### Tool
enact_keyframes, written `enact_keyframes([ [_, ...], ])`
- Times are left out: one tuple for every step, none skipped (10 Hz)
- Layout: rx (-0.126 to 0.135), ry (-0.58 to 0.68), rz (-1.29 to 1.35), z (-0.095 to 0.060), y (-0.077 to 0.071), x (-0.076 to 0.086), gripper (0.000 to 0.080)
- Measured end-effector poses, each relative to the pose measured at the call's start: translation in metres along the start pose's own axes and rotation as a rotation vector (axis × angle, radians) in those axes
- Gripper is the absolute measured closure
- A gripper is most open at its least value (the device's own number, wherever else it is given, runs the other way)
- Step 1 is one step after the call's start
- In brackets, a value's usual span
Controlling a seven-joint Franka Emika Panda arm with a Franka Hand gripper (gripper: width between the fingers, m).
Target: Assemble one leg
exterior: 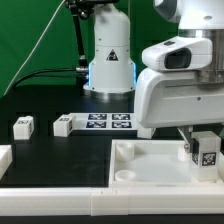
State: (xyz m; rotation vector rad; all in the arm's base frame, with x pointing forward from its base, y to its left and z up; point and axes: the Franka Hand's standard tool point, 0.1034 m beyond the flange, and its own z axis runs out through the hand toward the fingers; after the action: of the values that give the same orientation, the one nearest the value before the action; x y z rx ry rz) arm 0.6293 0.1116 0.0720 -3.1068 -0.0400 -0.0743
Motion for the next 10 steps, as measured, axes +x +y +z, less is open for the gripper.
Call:
enact_keyframes([
  [0.002,0.000,0.133,-0.0001,-0.0025,-0.0002,0.0508],
  [0.010,-0.002,0.304,-0.0001,-0.0037,-0.0003,0.0508],
  [0.014,-0.004,0.453,0.0000,-0.0056,-0.0006,0.0508],
  [0.014,-0.005,0.567,0.0001,-0.0053,-0.0006,0.0508],
  [0.015,-0.006,0.659,0.0003,-0.0052,-0.0008,0.0508],
  [0.019,-0.010,0.806,0.0012,-0.0048,-0.0011,0.0508],
  [0.018,-0.012,0.929,0.0023,-0.0053,-0.0016,0.0508],
  [0.016,-0.013,1.057,0.0024,-0.0059,-0.0019,0.0507],
  [0.014,-0.014,1.172,0.0024,-0.0064,-0.0021,0.0507],
  [0.014,-0.014,1.177,0.0025,-0.0064,-0.0021,0.0507],
])
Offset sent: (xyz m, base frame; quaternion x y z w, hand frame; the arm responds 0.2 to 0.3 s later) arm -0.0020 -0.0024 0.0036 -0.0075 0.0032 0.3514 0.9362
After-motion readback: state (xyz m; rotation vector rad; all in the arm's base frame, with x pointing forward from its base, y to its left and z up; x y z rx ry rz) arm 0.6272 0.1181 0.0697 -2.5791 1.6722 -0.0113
